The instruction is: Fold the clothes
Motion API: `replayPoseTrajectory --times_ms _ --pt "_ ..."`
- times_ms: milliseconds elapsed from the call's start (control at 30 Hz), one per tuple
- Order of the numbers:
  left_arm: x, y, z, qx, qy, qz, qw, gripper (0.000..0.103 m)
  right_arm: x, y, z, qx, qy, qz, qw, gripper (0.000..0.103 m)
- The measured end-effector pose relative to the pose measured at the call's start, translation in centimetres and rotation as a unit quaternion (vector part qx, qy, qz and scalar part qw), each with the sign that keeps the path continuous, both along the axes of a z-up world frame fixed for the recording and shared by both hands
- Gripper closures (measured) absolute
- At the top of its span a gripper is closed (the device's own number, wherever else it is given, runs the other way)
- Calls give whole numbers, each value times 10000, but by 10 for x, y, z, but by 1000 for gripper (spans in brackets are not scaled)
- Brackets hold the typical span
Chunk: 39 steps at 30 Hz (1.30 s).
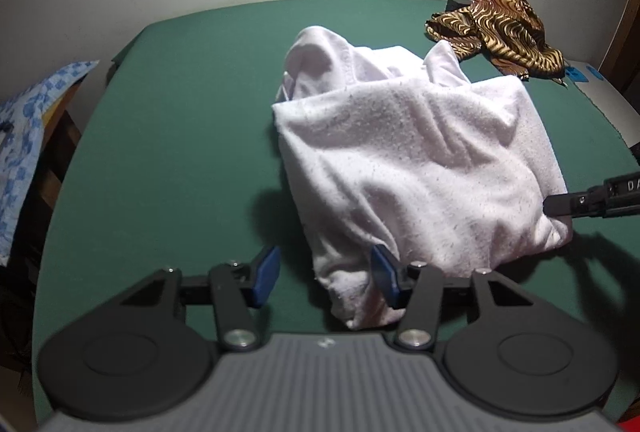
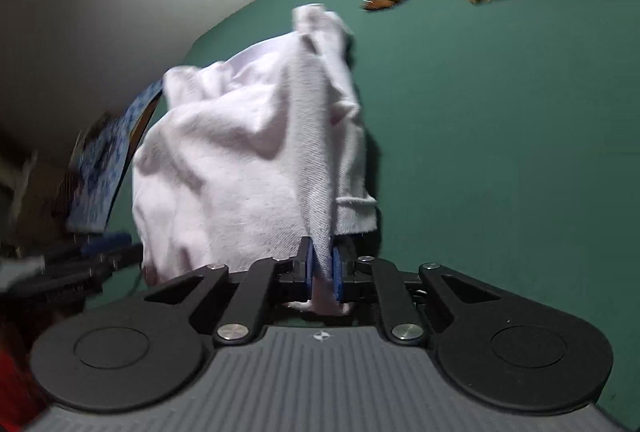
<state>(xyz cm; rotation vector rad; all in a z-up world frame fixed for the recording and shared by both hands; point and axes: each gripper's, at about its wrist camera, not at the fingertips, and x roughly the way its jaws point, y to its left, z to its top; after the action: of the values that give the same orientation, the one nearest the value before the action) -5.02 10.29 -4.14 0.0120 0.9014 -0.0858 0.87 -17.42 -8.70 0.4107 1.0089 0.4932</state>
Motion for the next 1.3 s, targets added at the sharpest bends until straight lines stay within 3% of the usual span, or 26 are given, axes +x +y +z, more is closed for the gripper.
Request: replayPoseTrajectory --times_ms 67,133,200,233,333,400,500,567,633,667,700,767,900,933,1000,1033,1133,1300 --pt "-2 0 4 -11 -48 -64 10000 52 -4 -7 2 211 3 -241 9995 87" --pt "-7 3 9 42 -104 -123 9999 51 -11 6 16 -367 -619 55 9974 68" --pt "-13 5 13 168 -139 -163 9996 48 -15 25 24 -992 -1198 442 9868 46" --pt "-15 5 16 249 -160 -182 9994 48 -16 35 25 -1255 -1409 620 9801 43" --pt "-21 2 20 341 -249 -278 9987 34 -12 55 17 -1590 -1750 745 9688 44" --pt "-22 -3 17 289 -242 -341 9987 29 -1 58 8 -1673 -1544 664 9715 50" --pt "-16 -10 5 234 -138 -295 9992 31 -4 51 15 -1372 -1251 651 9805 82" --pt "-12 -15 -3 195 -51 -270 9994 42 -8 39 20 -445 -793 518 9945 89" --pt "-3 -16 -11 151 134 -286 9994 69 -11 26 25 620 -270 344 9971 90" --pt "0 -16 -12 114 178 -308 9993 77 -12 20 24 849 -120 163 9962 90" --pt "2 -15 -11 67 172 -339 9993 79 -14 15 22 934 -26 -64 9956 90" --pt "4 -12 -9 31 125 -406 9991 78 -17 13 12 9 -124 -337 9994 89" --pt "10 -3 -12 69 178 -531 9984 75 -27 6 6 -253 -180 -302 9991 84" --pt "11 -1 -11 49 199 -562 9982 75 -30 6 12 -411 -344 -295 9981 77" --pt "8 -1 -7 130 140 -649 9977 77 -36 16 28 -1036 -1106 -380 9877 67" --pt "5 -2 -5 205 84 -693 9973 77 -39 21 36 -1288 -1503 -310 9797 69" --pt "-2 -5 -7 361 153 -770 9963 80 -36 38 46 -1286 -2171 56 9676 72" --pt "-17 -15 -14 559 250 -782 9951 82 4 74 16 -1328 -1827 543 9726 76"
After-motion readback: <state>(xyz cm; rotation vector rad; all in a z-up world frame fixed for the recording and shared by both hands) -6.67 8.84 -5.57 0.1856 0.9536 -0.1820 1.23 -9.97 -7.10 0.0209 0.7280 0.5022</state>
